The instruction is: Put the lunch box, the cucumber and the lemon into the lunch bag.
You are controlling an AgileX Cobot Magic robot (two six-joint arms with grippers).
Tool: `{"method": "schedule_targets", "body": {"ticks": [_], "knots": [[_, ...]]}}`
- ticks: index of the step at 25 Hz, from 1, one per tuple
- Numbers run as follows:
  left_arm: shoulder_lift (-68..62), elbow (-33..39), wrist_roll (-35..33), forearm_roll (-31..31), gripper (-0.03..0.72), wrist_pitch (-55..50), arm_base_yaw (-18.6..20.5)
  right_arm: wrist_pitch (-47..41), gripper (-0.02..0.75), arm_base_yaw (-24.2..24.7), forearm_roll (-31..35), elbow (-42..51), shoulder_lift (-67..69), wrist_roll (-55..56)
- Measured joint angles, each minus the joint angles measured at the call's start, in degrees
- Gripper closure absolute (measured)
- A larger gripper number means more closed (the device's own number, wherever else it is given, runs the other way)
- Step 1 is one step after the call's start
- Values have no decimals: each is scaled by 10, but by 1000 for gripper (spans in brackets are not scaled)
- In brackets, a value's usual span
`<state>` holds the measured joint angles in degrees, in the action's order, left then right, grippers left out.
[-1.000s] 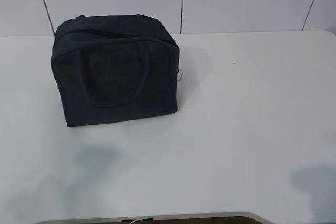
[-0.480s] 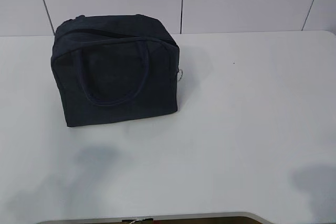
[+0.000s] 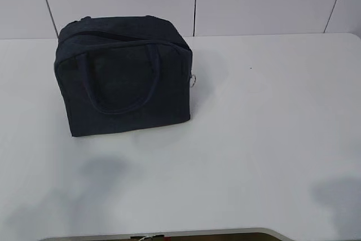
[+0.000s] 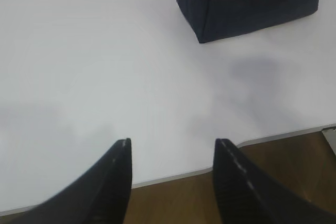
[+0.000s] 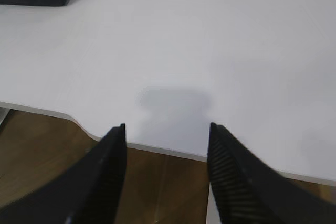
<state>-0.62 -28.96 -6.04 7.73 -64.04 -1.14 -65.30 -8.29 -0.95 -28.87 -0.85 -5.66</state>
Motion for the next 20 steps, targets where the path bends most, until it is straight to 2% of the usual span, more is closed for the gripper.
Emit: {"method": "schedule_targets", "body": {"ticks": [3,9,20], "knots": [[0,0,0,0,331,0,0,0,330,5,0,0,0,0],[0,0,0,0,339,0,0,0,330,48,0,0,0,0],[0,0,0,0,357,0,0,0,330,49,0,0,0,0]]}}
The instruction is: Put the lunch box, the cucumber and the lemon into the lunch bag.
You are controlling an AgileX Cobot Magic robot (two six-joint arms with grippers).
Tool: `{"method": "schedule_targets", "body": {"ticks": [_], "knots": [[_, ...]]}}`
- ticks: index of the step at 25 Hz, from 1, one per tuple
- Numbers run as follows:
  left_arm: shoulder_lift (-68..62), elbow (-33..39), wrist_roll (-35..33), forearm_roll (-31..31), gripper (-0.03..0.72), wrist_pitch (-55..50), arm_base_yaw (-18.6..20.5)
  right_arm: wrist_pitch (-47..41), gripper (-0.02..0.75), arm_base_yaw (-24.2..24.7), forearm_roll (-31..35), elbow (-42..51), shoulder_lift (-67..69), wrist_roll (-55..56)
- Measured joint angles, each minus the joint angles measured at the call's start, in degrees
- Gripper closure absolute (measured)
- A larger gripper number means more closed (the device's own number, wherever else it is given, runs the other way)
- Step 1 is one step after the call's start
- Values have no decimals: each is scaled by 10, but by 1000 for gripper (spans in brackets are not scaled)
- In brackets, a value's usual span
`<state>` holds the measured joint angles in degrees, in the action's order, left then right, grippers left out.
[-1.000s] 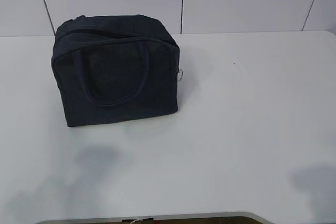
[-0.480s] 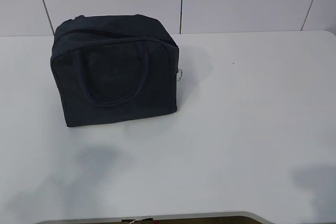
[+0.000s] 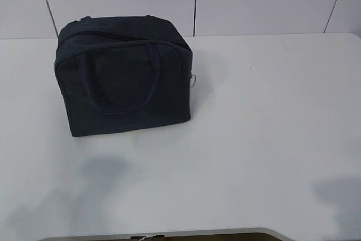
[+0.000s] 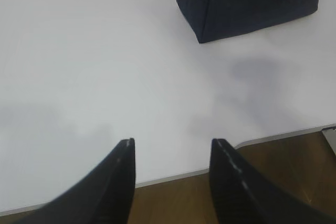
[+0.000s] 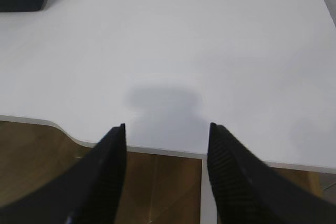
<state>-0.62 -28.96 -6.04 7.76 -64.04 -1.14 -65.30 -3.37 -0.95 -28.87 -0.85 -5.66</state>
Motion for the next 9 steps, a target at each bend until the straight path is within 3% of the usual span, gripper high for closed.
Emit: {"method": "schedule_targets", "body": {"ticks": [9], "knots": [[0,0,0,0,374,0,0,0,330,0,0,0,0,0]]}}
